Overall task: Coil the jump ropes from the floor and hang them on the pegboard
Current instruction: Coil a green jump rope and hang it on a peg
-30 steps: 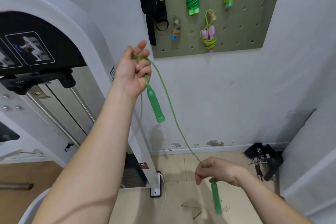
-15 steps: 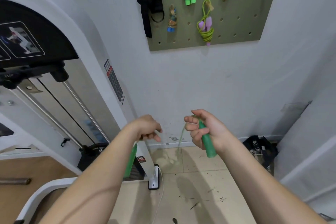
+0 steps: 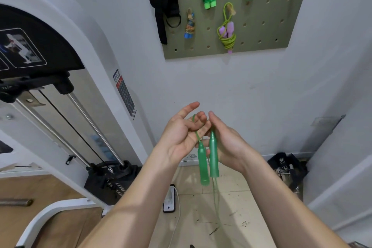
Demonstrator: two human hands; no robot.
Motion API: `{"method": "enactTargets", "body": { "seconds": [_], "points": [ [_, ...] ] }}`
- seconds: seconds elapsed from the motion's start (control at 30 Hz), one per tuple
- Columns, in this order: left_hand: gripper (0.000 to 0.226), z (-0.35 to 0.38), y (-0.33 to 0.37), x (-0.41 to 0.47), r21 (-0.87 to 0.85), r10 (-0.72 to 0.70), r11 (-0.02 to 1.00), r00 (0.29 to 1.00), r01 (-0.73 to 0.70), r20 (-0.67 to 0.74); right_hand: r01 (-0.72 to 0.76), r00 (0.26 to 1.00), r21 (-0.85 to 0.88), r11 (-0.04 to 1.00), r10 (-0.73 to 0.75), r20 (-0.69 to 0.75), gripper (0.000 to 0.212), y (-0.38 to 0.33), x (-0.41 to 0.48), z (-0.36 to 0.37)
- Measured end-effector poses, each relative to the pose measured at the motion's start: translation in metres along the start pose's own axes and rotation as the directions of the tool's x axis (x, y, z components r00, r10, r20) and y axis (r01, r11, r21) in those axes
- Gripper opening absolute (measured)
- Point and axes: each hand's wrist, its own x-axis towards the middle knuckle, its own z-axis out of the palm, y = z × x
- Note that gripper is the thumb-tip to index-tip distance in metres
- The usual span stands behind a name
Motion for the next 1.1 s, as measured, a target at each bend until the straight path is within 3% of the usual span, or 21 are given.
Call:
{"method": "enactTargets", "body": {
  "seconds": [0.1, 0.17, 0.27, 0.3, 0.37, 0.4, 0.43, 0.53, 0.63, 0.77, 0.9, 0.97, 1.1],
  "points": [
    [0.061, 0.012, 0.002, 0.003, -0.054, 0.044, 0.997, 0.998, -0.047, -0.053, 0.044, 0.989, -0.064, 0.997, -0.034, 0.145, 0.045, 0.0, -0.011, 0.001],
    [0.067, 0.018, 0.005, 0.003, -0.067, 0.084, 0.994, 0.993, -0.089, -0.08, 0.071, 0.973, -0.097, 0.993, -0.048, 0.228, 0.025, 0.001, -0.015, 0.002],
    [0.063, 0.013, 0.012, -0.002, 0.141, 0.14, 0.981, 0.988, -0.129, -0.064, 0.088, 0.976, -0.068, 0.994, -0.072, 0.204, 0.008, 0.004, -0.014, 0.005],
    [0.055, 0.008, 0.015, -0.004, 0.328, 0.173, 0.934, 0.982, -0.141, -0.07, 0.075, 0.986, -0.022, 0.997, -0.071, 0.15, 0.01, 0.005, -0.012, 0.007],
    [0.038, -0.005, 0.019, -0.012, 0.727, 0.282, 0.673, 0.956, -0.136, -0.082, 0.068, 0.997, 0.087, 0.994, -0.072, 0.039, 0.015, 0.007, -0.007, 0.013],
    [0.035, -0.013, 0.019, -0.017, 0.83, 0.329, 0.543, 0.941, -0.124, -0.075, 0.078, 0.997, 0.133, 0.988, -0.078, -0.003, 0.017, 0.008, -0.005, 0.017],
    [0.035, -0.02, 0.017, -0.025, 0.873, 0.337, 0.477, 0.939, -0.104, -0.072, 0.087, 0.996, 0.168, 0.982, -0.082, -0.039, 0.019, 0.008, -0.004, 0.022],
    [0.038, -0.029, 0.001, -0.056, 0.852, 0.096, 0.523, 0.993, 0.003, -0.063, 0.136, 0.984, 0.243, 0.96, -0.102, -0.147, 0.02, 0.003, 0.001, 0.04],
    [0.04, -0.037, -0.01, -0.079, 0.845, -0.077, 0.533, 0.997, 0.051, -0.012, 0.163, 0.962, 0.099, 0.982, -0.136, -0.235, 0.019, 0.002, 0.008, 0.062],
    [0.038, -0.054, 0.005, -0.09, 0.832, -0.017, 0.555, 1.0, -0.006, 0.019, 0.156, 0.938, -0.105, 0.982, -0.181, -0.295, 0.022, 0.008, 0.015, 0.09],
    [0.031, -0.078, 0.034, -0.093, 0.698, 0.122, 0.707, 0.992, -0.117, 0.042, 0.117, 0.984, -0.274, 0.955, -0.15, -0.101, 0.034, 0.007, 0.008, 0.112],
    [0.027, -0.085, 0.045, -0.092, 0.639, 0.117, 0.755, 0.989, -0.151, 0.095, 0.107, 0.994, -0.21, 0.972, -0.107, 0.009, 0.037, 0.015, 0.003, 0.119],
    [0.022, -0.092, 0.053, -0.095, 0.446, -0.019, 0.892, 0.98, -0.074, 0.2, 0.115, 0.993, -0.035, 0.993, -0.114, 0.027, 0.033, 0.022, 0.0, 0.132]
  ]
}}
